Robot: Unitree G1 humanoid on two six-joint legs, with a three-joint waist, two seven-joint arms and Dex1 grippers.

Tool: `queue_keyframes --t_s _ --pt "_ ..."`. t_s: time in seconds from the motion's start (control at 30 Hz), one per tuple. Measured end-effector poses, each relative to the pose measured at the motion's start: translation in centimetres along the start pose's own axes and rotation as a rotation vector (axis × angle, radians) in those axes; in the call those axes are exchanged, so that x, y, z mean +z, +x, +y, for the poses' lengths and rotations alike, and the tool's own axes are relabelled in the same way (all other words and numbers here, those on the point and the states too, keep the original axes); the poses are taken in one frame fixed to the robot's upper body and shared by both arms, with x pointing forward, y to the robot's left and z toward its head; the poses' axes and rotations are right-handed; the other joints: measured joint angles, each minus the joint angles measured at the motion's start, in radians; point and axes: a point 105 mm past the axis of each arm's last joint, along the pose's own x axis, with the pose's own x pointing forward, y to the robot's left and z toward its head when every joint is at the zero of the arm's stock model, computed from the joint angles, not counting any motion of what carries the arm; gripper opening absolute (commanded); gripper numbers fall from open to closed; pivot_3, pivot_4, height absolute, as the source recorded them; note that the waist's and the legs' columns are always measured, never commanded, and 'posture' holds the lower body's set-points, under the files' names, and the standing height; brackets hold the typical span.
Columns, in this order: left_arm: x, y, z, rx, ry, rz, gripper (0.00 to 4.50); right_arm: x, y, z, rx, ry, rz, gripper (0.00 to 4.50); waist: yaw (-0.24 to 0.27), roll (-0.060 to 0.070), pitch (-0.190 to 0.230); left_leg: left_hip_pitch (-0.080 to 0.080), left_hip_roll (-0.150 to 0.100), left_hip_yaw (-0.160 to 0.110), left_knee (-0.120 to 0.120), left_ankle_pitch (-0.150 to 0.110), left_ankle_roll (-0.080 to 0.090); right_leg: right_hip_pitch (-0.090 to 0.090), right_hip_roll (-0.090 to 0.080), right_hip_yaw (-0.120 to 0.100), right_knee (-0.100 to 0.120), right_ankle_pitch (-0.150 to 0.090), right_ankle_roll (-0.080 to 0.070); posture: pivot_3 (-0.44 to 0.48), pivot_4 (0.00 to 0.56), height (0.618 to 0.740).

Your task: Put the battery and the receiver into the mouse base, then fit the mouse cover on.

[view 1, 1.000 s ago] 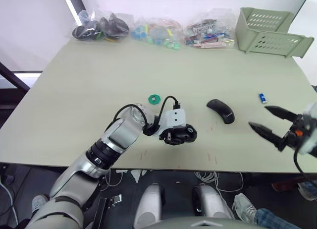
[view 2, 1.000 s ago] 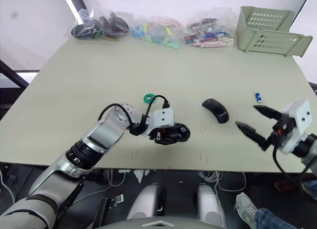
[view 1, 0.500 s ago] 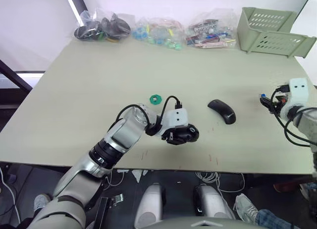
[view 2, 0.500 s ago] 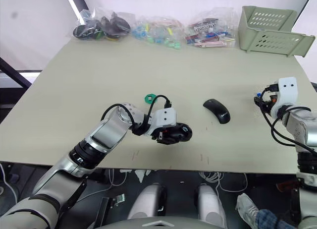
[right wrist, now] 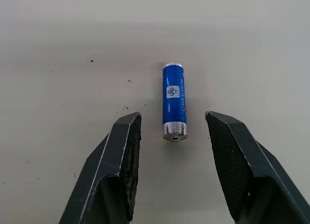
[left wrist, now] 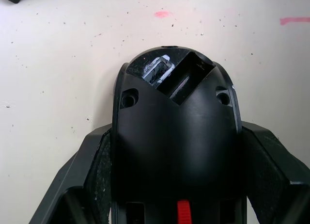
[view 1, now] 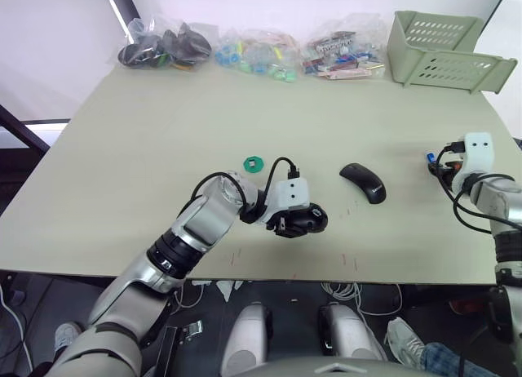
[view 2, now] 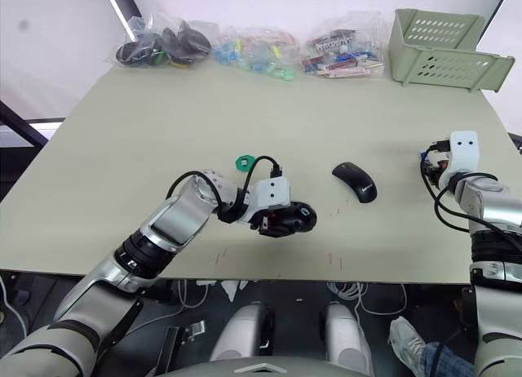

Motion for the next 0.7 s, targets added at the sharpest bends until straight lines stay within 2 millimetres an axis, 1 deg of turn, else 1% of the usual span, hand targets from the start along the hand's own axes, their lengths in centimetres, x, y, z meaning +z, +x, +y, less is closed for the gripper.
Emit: queue_keyframes --t_s 0.2,0.23,0.27,0.33,0.37,0.63,0.7 --pt "0.1 0.1 0.0 0.002 0.003 -0.002 2.99 0.0 0.5 -0.1 -0.011 -0.001 0.002 2.23 0.0 0.0 0.0 0.0 0.0 0.0 0.0 0.0 0.0 0.0 0.0 0.0 0.0 0.0 0.0 0.0 0.15 0.74" --pt "0.1 0.1 0.0 0.003 0.003 -0.002 2.99 0.0 0.6 -0.1 -0.013 -0.002 0.003 1.64 0.0 0.0 0.0 0.0 0.0 0.0 0.0 0.0 0.0 0.0 0.0 0.0 0.0 0.0 0.0 0.0 0.15 0.74" --pt "0.1 0.1 0.0 0.003 0.003 -0.002 2.99 -0.2 0.6 -0.2 -0.014 -0.001 0.006 1.28 -0.001 0.0 0.0 0.0 0.0 0.0 0.0 0.0 0.0 0.0 0.0 0.0 0.0 0.0 0.0 0.0 0.15 0.74" --pt "0.1 0.1 0.0 0.004 0.003 -0.002 2.99 -0.4 0.7 -0.2 -0.017 -0.002 0.012 0.24 -0.001 0.001 0.0 0.0 0.0 0.0 0.0 0.0 0.0 0.0 0.0 0.0 0.0 0.0 0.0 0.0 0.15 0.74" --pt "0.1 0.1 0.0 0.004 0.003 -0.002 2.99 -0.3 0.7 -0.2 -0.017 -0.006 0.01 0.04 -0.001 0.001 0.0 0.0 0.0 0.0 0.0 0.0 0.0 0.0 0.0 0.0 0.0 0.0 0.0 0.0 0.15 0.74" --pt "0.2 0.1 0.0 0.006 0.004 -0.004 2.99 -0.3 0.5 -0.1 -0.006 -0.024 0.008 0.05 -0.001 0.001 0.0 0.0 0.0 0.0 0.0 0.0 0.0 0.0 0.0 0.0 0.0 0.0 0.0 0.0 0.15 0.74" --pt "0.2 0.2 0.0 0.007 0.006 -0.005 2.99 0.6 -0.2 0.3 0.025 -0.066 -0.028 0.05 -0.001 0.002 0.001 0.0 0.0 0.0 0.0 0.0 0.0 0.0 0.0 0.0 0.0 0.0 0.0 0.0 0.15 0.74"
